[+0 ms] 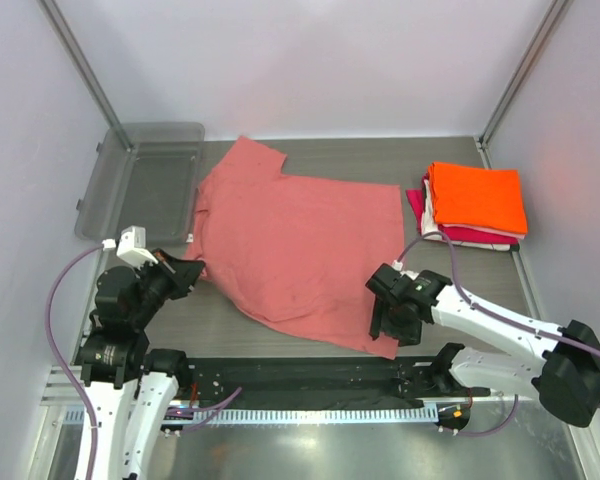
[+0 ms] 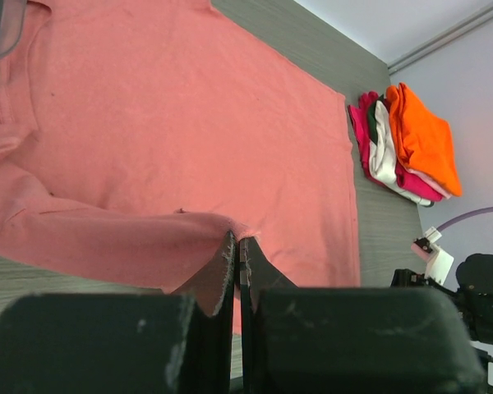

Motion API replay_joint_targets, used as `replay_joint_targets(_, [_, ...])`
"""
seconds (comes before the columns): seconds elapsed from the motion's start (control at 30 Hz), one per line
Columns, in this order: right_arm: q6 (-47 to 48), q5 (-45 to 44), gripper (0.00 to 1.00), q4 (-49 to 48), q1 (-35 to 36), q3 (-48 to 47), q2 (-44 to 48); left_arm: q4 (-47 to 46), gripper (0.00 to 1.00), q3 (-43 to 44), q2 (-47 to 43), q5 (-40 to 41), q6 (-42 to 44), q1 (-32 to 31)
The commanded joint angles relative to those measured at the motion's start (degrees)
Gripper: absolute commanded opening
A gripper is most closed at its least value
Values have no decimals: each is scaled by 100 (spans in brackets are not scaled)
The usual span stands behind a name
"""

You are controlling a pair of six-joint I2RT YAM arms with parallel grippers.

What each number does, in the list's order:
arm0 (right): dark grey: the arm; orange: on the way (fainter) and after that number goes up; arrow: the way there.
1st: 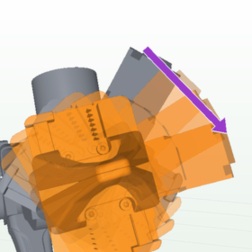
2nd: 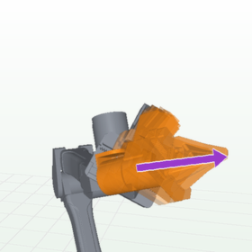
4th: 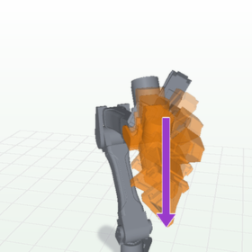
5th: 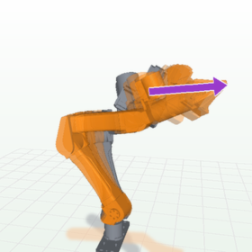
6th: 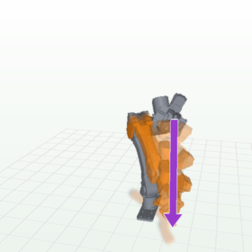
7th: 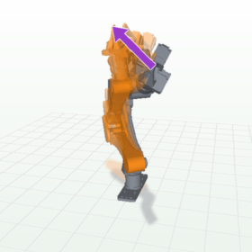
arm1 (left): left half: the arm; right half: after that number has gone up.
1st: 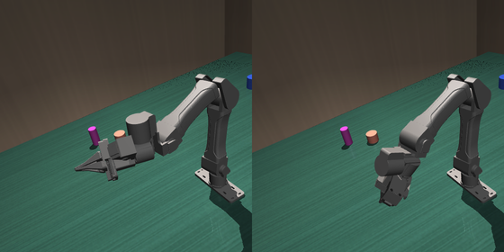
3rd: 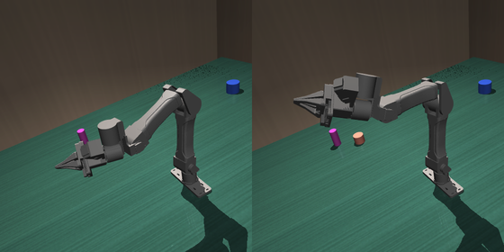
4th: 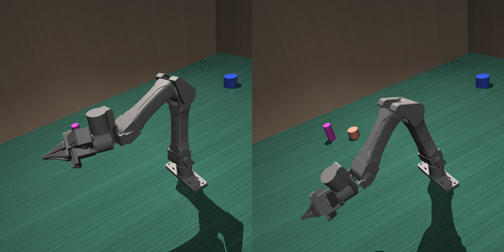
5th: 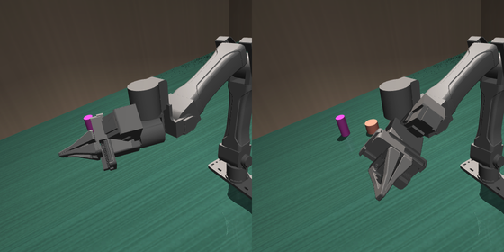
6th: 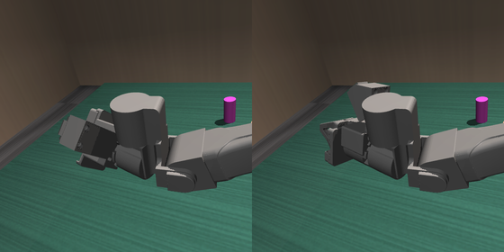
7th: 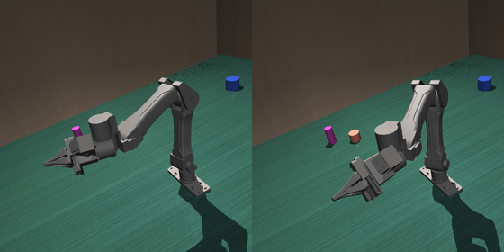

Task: Fold and stack the t-shirts
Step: Fold the tshirt

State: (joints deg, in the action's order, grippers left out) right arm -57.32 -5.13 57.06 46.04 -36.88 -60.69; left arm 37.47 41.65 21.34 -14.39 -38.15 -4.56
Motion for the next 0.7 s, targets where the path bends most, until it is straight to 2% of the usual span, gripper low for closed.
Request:
replay_joint_targets(0.0, [-385, 213, 65, 96, 142, 75, -258, -302, 1, -16, 19, 68, 124, -36])
replay_joint_targets(0.1, [-525, 634, 65, -229, 203, 382, -435, -372, 1, 1, 133, 59, 106, -36])
replay_joint_targets(0.27, [-710, 706, 64, -686, 212, 717, -541, -425, 0, 10, 204, 51, 106, -28])
replay_joint_targets(0.37, [-912, 671, 60, -958, 203, 945, -506, -425, 0, 1, 195, 77, 115, -36])
replay_joint_targets(0.5, [-1044, 339, 41, -1030, 203, 886, -287, -408, 0, 1, 195, 77, 124, -36])
replay_joint_targets(0.67, [-843, 82, 42, -547, 203, 419, -277, -372, 0, 1, 212, 68, 133, -36])
